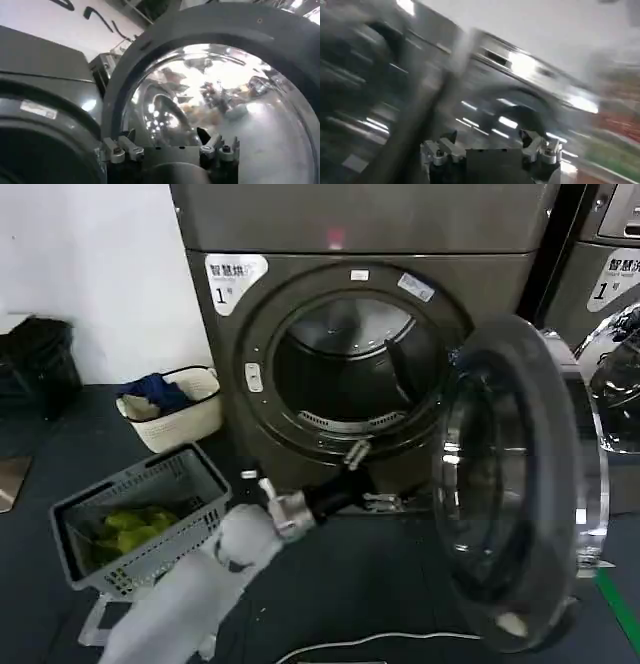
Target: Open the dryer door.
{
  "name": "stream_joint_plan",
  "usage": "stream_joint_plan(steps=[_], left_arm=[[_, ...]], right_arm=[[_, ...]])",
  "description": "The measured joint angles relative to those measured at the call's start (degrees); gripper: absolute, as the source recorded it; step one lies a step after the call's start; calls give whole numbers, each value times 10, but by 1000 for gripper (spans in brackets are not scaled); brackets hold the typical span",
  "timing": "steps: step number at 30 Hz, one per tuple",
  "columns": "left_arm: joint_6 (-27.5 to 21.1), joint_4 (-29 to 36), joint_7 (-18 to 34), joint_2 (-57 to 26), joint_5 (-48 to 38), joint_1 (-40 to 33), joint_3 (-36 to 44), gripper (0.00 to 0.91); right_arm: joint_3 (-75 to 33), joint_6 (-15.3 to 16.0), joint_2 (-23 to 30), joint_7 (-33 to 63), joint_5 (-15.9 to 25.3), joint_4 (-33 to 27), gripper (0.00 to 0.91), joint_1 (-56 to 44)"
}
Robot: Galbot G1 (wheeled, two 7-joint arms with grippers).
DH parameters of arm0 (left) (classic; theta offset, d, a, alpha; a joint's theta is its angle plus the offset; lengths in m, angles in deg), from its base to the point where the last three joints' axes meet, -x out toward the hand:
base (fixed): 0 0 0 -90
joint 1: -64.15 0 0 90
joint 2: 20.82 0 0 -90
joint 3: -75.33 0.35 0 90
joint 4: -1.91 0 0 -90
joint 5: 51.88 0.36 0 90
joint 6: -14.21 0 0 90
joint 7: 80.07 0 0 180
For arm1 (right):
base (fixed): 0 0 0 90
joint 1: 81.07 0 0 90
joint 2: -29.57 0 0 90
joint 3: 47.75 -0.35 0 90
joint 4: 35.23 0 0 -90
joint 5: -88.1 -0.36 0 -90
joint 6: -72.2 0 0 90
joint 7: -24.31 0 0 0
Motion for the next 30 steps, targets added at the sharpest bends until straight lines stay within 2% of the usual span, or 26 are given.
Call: stream_joint_plan(steps=[10, 16, 20, 30], left_arm=[[6, -62, 15, 62, 12, -33, 53, 907], [6, -108, 27, 105, 29, -50, 75, 907], [4, -137, 28, 132, 36, -60, 84, 907], [3, -201, 28, 195, 45, -88, 103, 907]], right_arm=[[-95, 44, 51, 199, 122, -61, 907, 23], [-135, 88, 60, 295, 162, -101, 907, 33], [-153, 85, 59, 341, 182, -131, 907, 34], [-185, 68, 65, 384, 195, -185, 907, 31]])
